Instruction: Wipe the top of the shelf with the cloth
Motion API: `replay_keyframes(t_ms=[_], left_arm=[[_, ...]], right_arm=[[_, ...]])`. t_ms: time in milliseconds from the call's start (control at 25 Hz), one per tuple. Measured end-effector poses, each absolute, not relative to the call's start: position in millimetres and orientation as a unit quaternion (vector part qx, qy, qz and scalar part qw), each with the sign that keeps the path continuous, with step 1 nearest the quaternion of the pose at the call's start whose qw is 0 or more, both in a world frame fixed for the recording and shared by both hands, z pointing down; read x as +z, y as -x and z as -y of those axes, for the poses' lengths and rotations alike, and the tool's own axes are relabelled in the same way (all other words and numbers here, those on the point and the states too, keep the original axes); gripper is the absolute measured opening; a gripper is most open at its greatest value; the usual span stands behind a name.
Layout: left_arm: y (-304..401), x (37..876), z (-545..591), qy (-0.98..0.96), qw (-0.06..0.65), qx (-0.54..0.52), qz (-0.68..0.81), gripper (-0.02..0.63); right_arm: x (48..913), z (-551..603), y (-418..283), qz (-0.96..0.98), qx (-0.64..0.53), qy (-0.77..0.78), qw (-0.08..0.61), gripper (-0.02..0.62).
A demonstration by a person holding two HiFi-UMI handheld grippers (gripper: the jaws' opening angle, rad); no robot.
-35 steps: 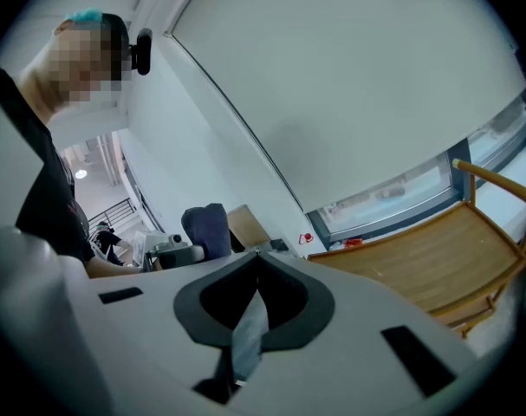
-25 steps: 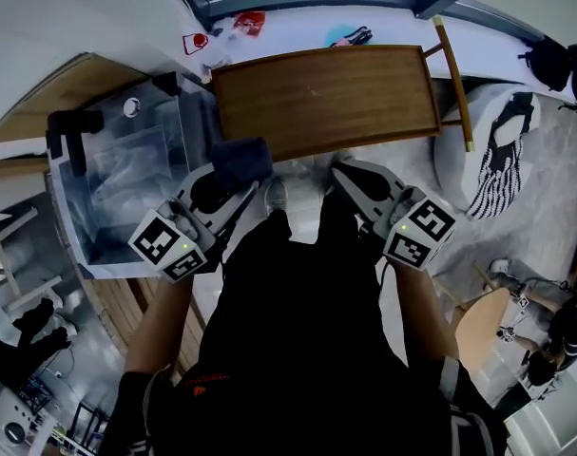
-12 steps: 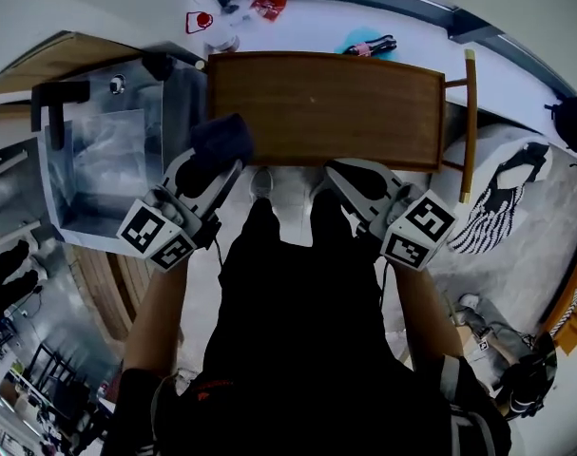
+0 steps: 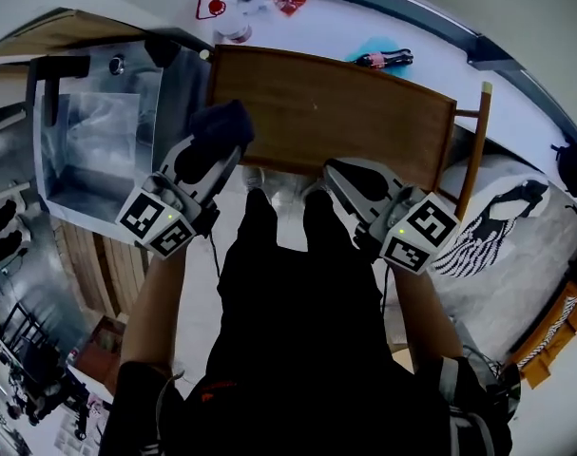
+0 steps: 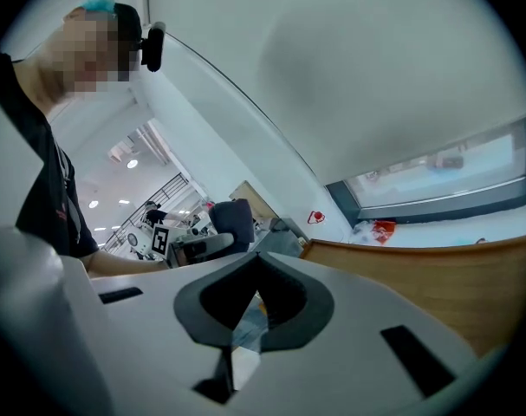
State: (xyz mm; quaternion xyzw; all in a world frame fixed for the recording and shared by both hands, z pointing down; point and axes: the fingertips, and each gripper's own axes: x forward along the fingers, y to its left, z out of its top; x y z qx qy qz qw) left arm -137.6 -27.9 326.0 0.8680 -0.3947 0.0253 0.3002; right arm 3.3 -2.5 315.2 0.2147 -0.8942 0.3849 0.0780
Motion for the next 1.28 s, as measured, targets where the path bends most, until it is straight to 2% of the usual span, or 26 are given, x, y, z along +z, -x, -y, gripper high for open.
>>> replay_keyframes(t_ms=[480,1280], left_arm=[[163,398,74,-0.846,0.311,0.077,0.427,0.144],[182,523,124,-0.792,0.338,0.228,0.454,0.143]], right_arm=[[359,24,14,0.888,0.405,-0.196,0.093,0.005],[441,17,-16,0.852,0.466,-0.217,0.104,0.005]])
